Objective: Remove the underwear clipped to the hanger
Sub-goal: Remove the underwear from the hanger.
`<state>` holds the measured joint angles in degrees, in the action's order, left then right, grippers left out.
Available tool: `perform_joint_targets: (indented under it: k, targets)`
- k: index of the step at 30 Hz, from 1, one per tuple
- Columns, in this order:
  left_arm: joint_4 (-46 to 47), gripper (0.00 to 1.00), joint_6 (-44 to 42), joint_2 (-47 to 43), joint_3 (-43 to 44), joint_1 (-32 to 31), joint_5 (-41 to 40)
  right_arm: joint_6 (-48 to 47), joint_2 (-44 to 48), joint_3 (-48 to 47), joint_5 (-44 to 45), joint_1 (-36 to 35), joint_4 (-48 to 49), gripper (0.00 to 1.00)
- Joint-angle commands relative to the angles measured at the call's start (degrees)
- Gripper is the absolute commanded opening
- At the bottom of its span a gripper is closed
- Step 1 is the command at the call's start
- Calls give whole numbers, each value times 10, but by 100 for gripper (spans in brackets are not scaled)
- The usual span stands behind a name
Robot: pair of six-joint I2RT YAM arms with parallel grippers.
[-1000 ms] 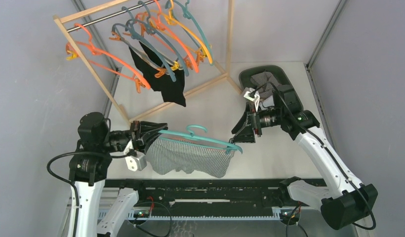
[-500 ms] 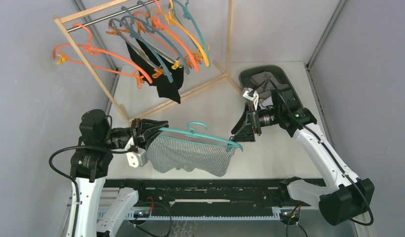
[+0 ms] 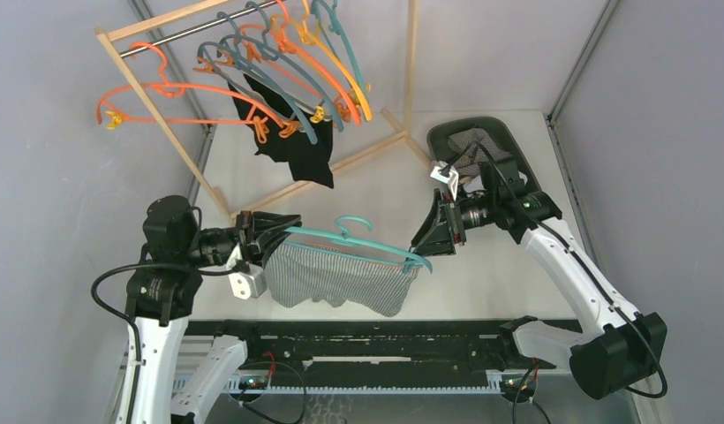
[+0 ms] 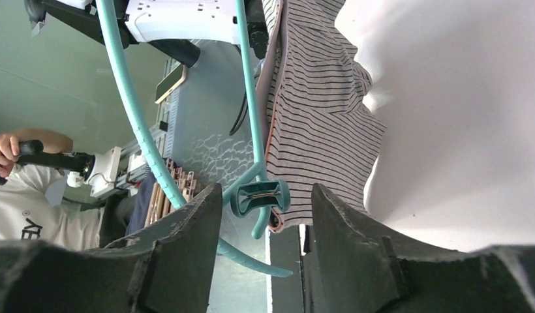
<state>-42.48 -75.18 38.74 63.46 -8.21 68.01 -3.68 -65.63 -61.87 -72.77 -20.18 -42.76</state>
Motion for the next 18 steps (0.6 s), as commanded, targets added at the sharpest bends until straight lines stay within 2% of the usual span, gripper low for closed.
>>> perform_joint_targets:
  k: [1, 9, 16, 18]
  targets:
    - [36, 0, -9, 2, 7, -3, -8, -17, -4, -1, -29, -5, 6, 50]
    - [57, 0, 12, -3, 0, -3, -19, -9, -4, -1, -31, -3, 27, 34]
    - [78, 0, 34, -2, -4, -3, -26, 18, 2, -1, -23, -3, 56, 16]
    - [81, 0, 37, -2, -5, -3, -29, 27, 7, -1, -18, -2, 65, 16]
